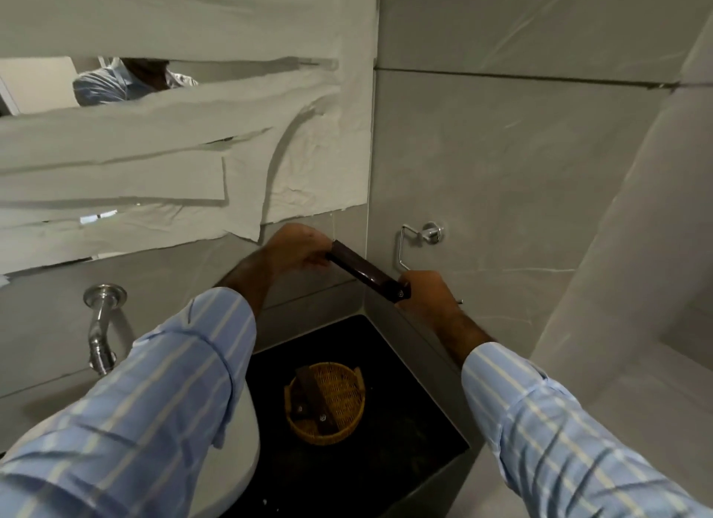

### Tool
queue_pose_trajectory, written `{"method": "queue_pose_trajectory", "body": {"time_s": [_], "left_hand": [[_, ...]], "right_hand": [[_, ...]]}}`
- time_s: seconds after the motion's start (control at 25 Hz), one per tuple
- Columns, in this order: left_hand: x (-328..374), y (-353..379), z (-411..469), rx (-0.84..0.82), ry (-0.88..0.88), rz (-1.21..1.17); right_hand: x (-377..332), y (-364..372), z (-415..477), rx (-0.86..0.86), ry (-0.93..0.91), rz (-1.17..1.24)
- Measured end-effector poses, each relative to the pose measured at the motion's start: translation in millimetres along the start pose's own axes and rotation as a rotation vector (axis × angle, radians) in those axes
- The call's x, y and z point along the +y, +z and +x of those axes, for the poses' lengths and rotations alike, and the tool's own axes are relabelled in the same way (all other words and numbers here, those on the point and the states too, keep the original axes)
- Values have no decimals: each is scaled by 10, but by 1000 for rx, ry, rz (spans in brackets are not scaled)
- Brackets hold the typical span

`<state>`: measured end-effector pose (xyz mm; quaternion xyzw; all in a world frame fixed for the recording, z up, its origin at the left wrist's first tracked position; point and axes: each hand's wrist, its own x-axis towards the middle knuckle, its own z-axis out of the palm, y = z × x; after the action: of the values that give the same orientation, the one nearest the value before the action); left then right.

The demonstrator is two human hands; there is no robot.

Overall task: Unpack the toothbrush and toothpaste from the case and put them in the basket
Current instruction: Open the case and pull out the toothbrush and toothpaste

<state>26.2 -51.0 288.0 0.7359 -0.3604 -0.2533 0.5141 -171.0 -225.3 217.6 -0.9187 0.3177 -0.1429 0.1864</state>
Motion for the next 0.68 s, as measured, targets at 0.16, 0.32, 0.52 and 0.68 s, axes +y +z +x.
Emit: {"method": "queue_pose_trajectory", "body": {"time_s": [0.16, 0.32, 0.52, 0.68], "left_hand": [[112, -89, 39, 7, 61, 152], [140, -94, 112, 64, 67, 33], [132, -74, 132, 109, 78, -19], [44, -63, 106, 236, 70, -164]], "right_hand": [[-39, -91, 57, 51, -37, 25], [-65, -153, 160, 38, -42, 15], [-166, -176, 140, 31, 70, 190], [-481, -99, 82, -418, 433, 1285]]}}
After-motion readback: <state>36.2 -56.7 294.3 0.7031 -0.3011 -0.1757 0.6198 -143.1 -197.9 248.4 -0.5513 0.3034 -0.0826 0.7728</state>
